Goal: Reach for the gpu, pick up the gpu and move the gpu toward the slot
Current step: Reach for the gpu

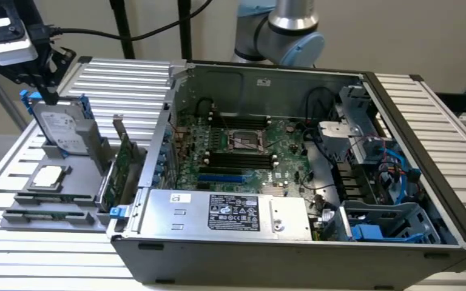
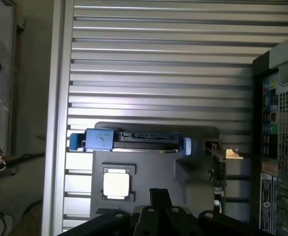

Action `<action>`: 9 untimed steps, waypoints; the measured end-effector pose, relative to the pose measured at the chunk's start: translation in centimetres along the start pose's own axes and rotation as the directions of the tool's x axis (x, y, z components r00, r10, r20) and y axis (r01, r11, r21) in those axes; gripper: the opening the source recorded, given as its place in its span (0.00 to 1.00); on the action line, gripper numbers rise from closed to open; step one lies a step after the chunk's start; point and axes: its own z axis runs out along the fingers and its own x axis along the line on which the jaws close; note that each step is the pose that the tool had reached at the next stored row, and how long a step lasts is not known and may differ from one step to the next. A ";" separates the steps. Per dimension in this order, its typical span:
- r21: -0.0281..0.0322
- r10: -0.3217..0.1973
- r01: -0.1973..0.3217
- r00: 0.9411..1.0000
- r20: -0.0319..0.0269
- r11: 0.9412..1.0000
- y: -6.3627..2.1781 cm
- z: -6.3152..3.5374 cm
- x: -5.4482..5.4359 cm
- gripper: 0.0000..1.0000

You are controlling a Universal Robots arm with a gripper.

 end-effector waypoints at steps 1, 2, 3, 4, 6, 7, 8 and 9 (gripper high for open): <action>0.000 0.000 0.000 1.000 0.000 1.000 -0.20 0.00 -0.5 0.11; 0.000 0.000 0.000 1.000 0.000 1.000 -0.39 -0.01 -0.9 0.11; 0.000 0.000 0.000 1.000 0.000 1.000 -0.58 -0.01 -1.3 0.11; 0.000 0.000 0.000 1.000 -0.001 1.000 -0.79 -0.01 -1.8 0.11; 0.000 0.000 0.000 1.000 -0.001 1.000 -1.17 0.01 -2.7 0.11; 0.000 0.000 0.000 1.000 -0.001 1.000 -1.36 0.02 -3.1 0.11; 0.000 0.000 0.000 1.000 -0.001 1.000 -1.57 0.03 -3.6 0.11; 0.000 0.000 0.000 1.000 -0.001 1.000 -1.75 0.06 -4.0 0.11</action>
